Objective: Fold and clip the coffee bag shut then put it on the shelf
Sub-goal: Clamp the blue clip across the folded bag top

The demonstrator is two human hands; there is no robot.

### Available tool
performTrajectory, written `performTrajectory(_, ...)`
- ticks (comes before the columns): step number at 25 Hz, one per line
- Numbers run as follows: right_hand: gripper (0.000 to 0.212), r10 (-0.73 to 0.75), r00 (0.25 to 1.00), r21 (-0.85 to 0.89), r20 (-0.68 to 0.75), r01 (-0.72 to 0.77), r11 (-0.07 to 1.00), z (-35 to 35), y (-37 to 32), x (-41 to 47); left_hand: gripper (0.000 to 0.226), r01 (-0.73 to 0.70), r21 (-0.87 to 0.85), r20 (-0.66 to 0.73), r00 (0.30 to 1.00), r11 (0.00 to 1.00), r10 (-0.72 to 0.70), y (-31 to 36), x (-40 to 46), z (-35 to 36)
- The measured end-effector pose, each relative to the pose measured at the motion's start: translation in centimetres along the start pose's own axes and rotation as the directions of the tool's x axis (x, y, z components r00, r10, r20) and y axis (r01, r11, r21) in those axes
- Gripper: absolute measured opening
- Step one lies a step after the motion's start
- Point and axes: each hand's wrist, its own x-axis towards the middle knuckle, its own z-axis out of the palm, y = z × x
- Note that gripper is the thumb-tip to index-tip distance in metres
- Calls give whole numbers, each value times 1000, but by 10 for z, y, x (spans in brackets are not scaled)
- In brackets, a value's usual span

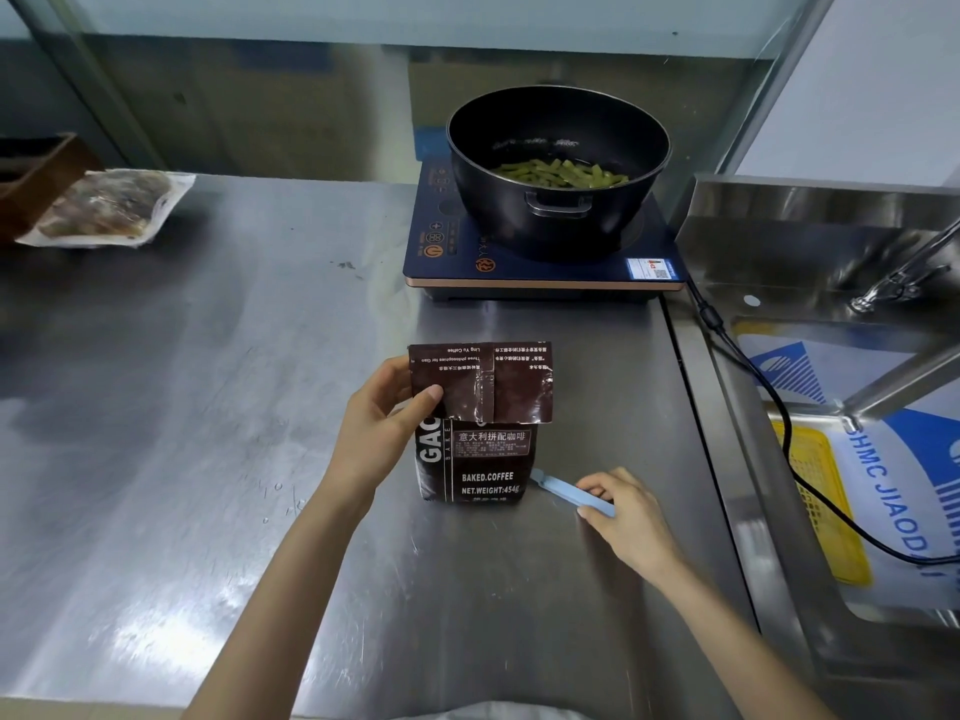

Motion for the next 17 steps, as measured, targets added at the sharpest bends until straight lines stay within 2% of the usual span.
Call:
performTrajectory(5, 18, 37, 995, 54, -88, -32, 998, -10, -3, 1, 25, -50, 78, -4, 999, 996, 50, 1, 0, 2)
performTrajectory(8, 18, 29, 988, 109, -152, -13, 994, -28, -15, 5, 37, -103, 180, 8, 995, 978, 103, 3, 0, 2)
performTrajectory(10, 18, 2, 976, 152, -216, 32, 988, -45, -28, 7, 41, -136, 235, 18, 991, 962, 135, 6, 1, 5)
performTrajectory(14, 19, -100, 932, 170, -349, 167, 971, -79, -60, 7, 26, -196, 294, -17, 978, 936, 210, 15, 9, 10)
performTrajectory(17, 19, -179, 907, 182, -381, 263, 948, -97, -82, 5, 22, -209, 320, 0, 975, 924, 221, 18, 12, 11)
